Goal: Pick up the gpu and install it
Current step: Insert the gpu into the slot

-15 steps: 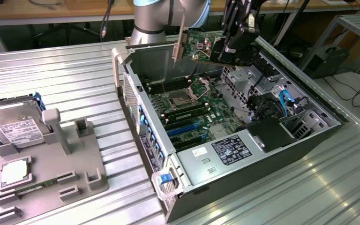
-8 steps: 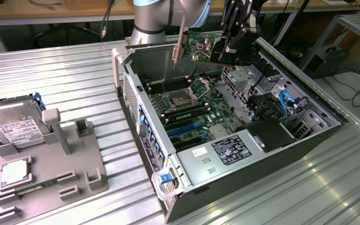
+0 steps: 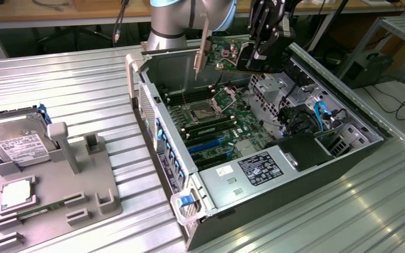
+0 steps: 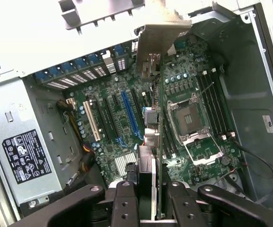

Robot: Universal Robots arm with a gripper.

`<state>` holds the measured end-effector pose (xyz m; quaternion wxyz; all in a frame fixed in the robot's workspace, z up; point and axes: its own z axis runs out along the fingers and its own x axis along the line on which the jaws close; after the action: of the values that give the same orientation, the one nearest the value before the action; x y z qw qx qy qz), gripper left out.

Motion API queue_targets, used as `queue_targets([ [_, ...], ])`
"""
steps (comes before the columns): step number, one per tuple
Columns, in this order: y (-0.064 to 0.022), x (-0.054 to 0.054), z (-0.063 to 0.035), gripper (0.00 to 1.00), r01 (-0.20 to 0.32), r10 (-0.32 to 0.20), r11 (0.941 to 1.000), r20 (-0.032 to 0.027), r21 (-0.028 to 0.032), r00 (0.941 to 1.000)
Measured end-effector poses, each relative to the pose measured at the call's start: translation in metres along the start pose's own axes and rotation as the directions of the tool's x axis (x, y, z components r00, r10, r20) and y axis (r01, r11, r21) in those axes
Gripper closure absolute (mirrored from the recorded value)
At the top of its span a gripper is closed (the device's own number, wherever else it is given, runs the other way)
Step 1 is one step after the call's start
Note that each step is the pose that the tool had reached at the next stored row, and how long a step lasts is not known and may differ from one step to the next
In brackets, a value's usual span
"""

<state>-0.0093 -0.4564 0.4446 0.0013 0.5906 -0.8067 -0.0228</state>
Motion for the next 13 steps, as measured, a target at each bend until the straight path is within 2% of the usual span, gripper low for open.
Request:
queue_targets([
  [13, 0.0000, 0.0000, 0.0000, 0.72, 0.089, -0.089, 0.9961, -0.0033, -0.0024, 0.9961],
])
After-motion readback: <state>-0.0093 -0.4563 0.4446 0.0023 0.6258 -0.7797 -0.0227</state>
